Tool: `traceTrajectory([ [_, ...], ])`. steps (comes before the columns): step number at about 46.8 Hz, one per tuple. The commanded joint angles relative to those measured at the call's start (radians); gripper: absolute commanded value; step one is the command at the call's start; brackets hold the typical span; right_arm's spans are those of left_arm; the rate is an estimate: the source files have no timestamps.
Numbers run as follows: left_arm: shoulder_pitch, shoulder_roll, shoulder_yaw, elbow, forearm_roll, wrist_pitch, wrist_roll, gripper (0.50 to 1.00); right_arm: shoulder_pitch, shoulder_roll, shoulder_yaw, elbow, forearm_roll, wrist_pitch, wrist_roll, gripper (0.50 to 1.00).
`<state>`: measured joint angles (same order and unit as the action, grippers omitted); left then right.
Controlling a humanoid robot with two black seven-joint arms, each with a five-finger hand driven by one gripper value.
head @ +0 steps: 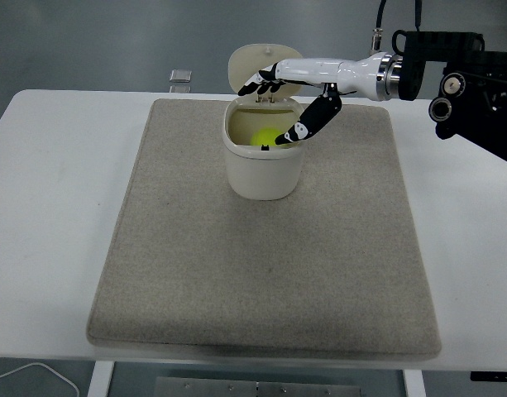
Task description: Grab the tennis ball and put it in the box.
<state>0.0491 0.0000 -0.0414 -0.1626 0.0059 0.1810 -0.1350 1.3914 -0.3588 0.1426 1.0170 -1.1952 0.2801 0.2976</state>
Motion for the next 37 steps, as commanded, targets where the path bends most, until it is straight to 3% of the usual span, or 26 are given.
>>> traceTrajectory([
  [1,0.000,0.000,0.000,0.000,0.000,0.000,0.000,0.996,0.001,-0.006,0.008,0.003,0.016,0.014,0.002,0.893],
  [19,0.000,0.000,0.000,0.000,0.000,0.000,0.000,0.996,0.001,-0.104,0.051,0.011,0.201,0.246,0.008,0.893],
  [31,0.000,0.000,0.000,0.000,0.000,0.000,0.000,0.996,-0.086,-0.190,0.052,-0.005,0.253,0.232,0.009,0.891],
  [37,0.000,0.000,0.000,0.000,0.000,0.000,0.000,0.996,-0.117,-0.180,0.058,-0.075,0.345,0.163,-0.002,0.891],
])
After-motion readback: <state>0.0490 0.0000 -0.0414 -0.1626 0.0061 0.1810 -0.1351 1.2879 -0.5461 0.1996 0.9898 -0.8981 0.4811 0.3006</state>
